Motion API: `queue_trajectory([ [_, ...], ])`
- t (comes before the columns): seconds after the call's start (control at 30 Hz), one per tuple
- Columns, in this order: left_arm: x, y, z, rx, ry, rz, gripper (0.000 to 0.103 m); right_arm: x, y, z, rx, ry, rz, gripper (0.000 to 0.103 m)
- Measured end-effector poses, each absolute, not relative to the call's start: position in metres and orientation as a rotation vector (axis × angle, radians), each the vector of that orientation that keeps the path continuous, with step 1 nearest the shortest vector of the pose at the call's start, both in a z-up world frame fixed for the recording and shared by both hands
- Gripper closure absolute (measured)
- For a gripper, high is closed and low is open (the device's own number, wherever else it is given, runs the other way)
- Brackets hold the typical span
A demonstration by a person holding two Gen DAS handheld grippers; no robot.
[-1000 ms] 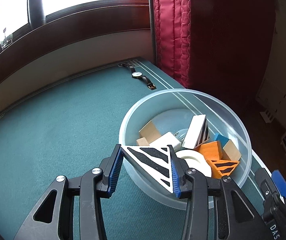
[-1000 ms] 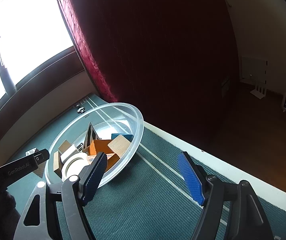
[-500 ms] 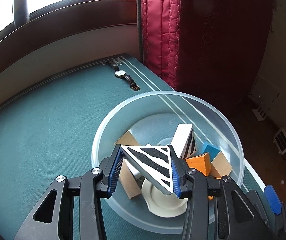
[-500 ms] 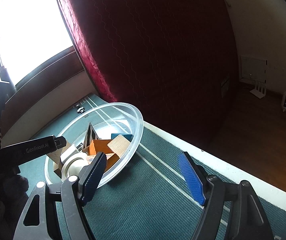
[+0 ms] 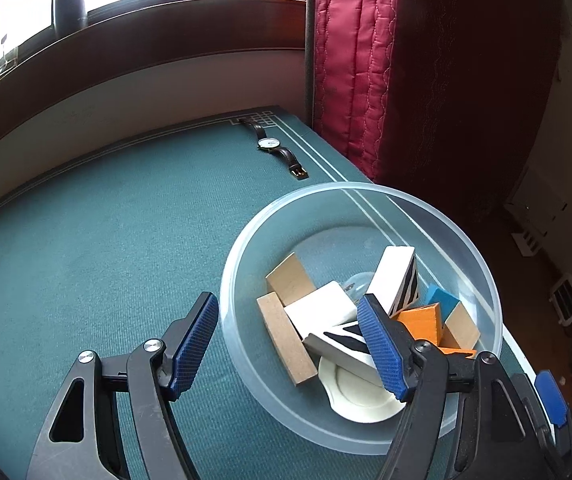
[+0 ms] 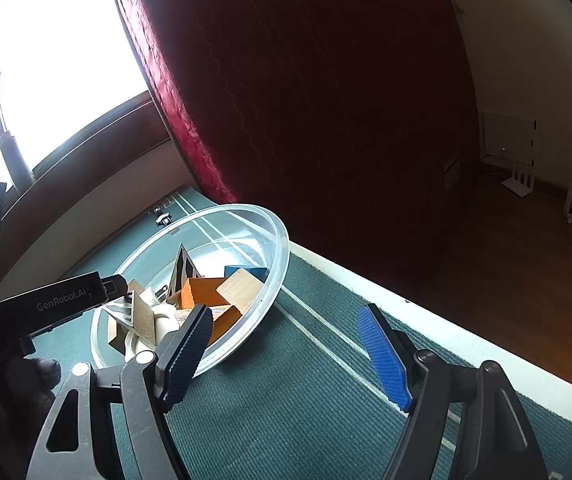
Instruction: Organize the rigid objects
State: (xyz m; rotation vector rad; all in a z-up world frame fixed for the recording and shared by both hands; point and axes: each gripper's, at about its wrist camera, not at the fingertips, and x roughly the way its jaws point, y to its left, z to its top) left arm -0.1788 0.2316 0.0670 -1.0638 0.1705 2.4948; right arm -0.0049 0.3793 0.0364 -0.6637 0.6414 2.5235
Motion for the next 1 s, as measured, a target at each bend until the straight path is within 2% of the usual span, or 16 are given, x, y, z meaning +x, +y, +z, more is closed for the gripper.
queue_trajectory([
  [0.43, -0.152, 0.201, 0.067, -1.062, 0.13, 2.484, 0.03, -0.006, 0.38, 0.035, -0.671, 0.651, 2.523, 0.024],
  [0.63, -0.147, 0.211, 0.055, -1.075, 0.235, 2.492, 0.03, -0.006, 0.379, 0.034, -0.672, 0.653, 2.523, 0.024],
  [1.0, -0.164, 0.244, 0.048, -1.08, 0.322, 2.508, 0.03, -0.008, 0.378, 0.034, -0.677, 0.654, 2.528, 0.024],
])
